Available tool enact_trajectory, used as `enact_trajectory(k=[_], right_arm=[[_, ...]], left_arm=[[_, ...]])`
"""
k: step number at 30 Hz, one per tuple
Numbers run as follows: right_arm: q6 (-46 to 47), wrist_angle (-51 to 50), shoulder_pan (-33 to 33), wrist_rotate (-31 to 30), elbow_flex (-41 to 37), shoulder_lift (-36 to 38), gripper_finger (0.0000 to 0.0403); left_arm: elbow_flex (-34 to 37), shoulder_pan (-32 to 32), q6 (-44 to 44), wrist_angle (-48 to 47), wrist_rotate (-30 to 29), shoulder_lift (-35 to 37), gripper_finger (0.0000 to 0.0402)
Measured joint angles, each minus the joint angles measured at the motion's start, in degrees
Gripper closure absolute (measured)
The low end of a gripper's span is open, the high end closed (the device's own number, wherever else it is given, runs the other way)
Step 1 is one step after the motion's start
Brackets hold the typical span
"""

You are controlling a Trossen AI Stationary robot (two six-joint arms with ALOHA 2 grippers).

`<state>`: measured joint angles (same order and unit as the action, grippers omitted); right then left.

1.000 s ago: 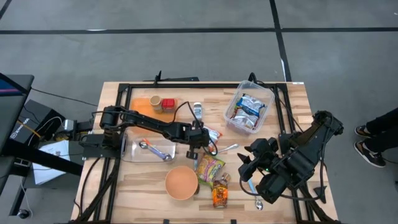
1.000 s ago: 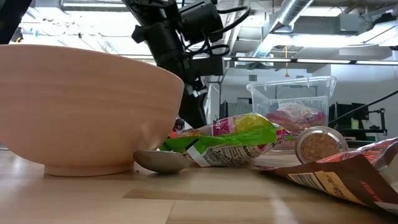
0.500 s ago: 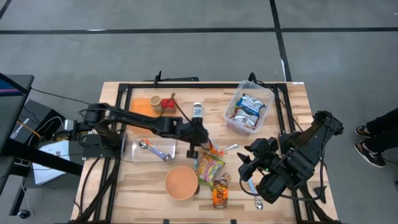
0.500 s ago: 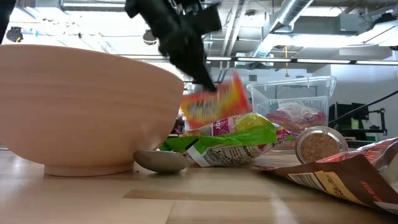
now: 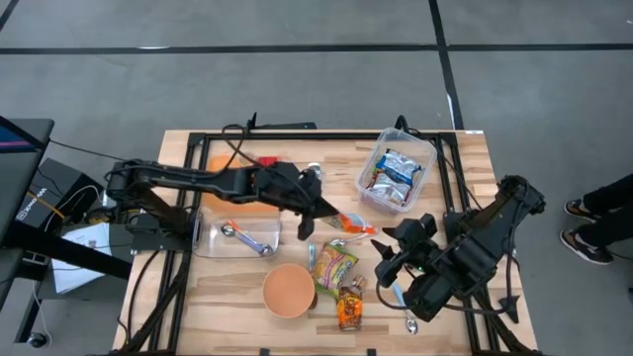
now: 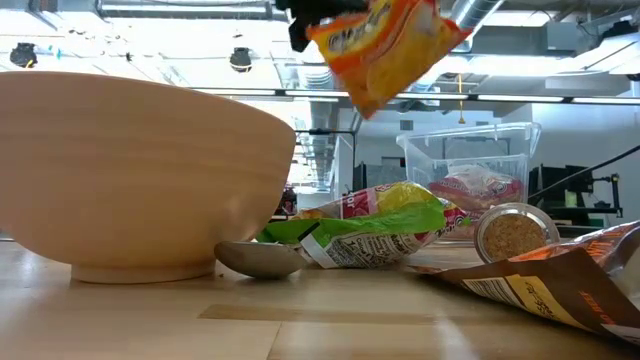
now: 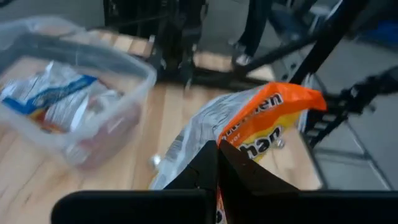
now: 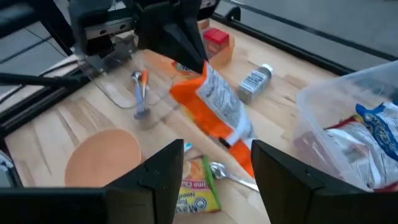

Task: Pick & Place Food Item
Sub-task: Put the orange noodle pack into the top transparent bin

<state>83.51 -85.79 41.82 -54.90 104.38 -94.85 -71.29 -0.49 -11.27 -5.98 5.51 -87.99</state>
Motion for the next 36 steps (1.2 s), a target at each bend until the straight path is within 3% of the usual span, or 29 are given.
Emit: enact_trajectory(k=[6,11,14,25,36], right_arm=[[-7.8,7.7,-2.1,0.0,0.0,0.0,0.0188],[-19.9,15.9,-5.6,7.9,0.0,0.0,0.0165],[-24.4,17.8,-7.1,8.9,0.0,-0.1,0.0163],[-39.5,17.5,-10.9,13.1,0.0,-0.1,0.0163],[-46.6,21.0,-14.8,20.0,0.0,-0.1,0.0163]], left_arm=[[0.1,-0.1,-4.3,-0.3,-3.0,-1.4,0.0401],[0.0,-1.2,-6.1,1.6,-5.4,-3.1,0.0401],[0.0,-2.2,-6.1,1.8,-6.2,-3.3,0.0401],[0.0,-6.7,-6.1,1.9,-8.3,-3.3,0.0401],[0.0,-8.5,-7.1,3.2,-10.4,-3.3,0.0401]])
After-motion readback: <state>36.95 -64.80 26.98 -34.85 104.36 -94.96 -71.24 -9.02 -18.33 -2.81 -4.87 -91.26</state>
